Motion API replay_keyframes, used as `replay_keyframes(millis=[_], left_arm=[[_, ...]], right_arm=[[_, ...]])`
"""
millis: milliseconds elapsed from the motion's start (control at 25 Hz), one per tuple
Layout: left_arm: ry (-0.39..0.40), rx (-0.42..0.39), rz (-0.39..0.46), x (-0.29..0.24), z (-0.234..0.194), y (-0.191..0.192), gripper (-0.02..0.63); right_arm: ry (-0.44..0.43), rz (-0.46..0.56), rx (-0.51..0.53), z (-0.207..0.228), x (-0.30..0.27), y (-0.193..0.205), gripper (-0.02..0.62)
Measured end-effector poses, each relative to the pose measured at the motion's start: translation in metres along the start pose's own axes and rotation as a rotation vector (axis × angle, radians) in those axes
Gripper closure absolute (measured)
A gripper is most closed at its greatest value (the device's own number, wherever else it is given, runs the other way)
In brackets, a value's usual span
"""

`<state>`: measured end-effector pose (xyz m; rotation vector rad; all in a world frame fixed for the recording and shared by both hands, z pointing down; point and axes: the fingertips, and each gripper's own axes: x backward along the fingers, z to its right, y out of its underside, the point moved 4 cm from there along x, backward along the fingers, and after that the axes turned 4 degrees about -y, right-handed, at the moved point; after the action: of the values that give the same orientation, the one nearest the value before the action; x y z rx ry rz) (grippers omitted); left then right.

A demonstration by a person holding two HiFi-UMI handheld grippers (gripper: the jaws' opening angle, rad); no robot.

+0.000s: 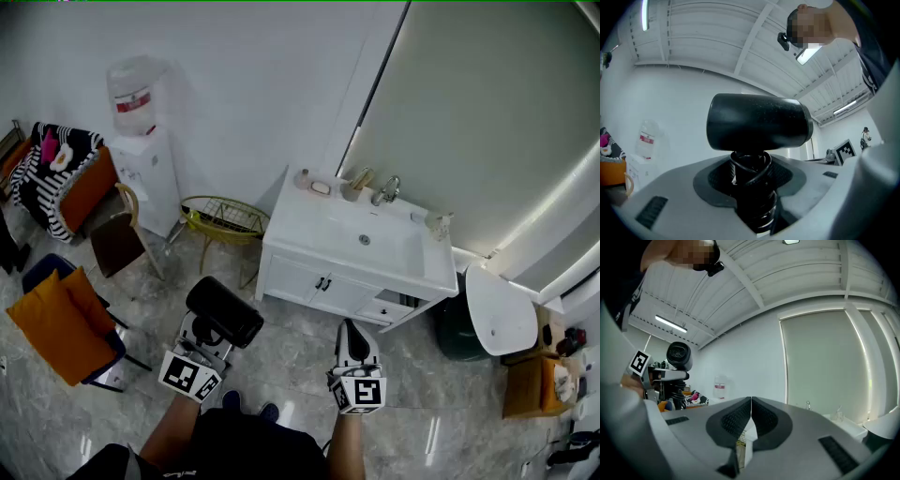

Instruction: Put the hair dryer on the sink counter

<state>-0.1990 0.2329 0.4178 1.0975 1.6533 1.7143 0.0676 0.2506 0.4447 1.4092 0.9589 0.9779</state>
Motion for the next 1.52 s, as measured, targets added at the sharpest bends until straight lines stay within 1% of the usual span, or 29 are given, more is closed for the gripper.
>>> replay_keyframes(millis=[200,320,520,640,840,1040,1200,1520], left_arm=[[-0.009,-0.004,-0.012,-0.002,0.003,0.000,0.396],[-0.011,-0.005,-0.003,-0.002,0.001,-0.002,0.396],[-0.015,-0.003,-0.010,-0.008,0.010,0.005,0.396],[-0.013,-0.005,-0.020,-0.013,0.014,0.008,0.396],[-0.011,0.022,-0.021,-0.014,0.014,0.010,0.396],[-0.014,0.028,-0.030,-0.013,0.015,0.014,0.396],[-0.021,0.015,-0.037,-0.013,0.016,0.016,0.395],[-0.019,0.041,-0.043,-0.009,0.014,0.018,0.396]], right_arm=[[-0.002,-0.016,0.010,0.007,0.005,0.001,0.566],[0.001,-0.001,0.005,0.006,0.001,0.001,0.566],[-0.023,-0.007,0.011,0.010,0.000,0.002,0.566],[-0.019,-0.002,0.004,0.014,0.002,0.002,0.566],[-0.012,-0.032,0.048,0.013,0.002,0.008,0.566],[-0.015,-0.050,0.039,0.014,0.004,0.014,0.566],[-0.023,-0.063,0.030,0.015,0.004,0.017,0.566],[-0.048,-0.073,0.020,0.007,0.004,0.018,0.566]])
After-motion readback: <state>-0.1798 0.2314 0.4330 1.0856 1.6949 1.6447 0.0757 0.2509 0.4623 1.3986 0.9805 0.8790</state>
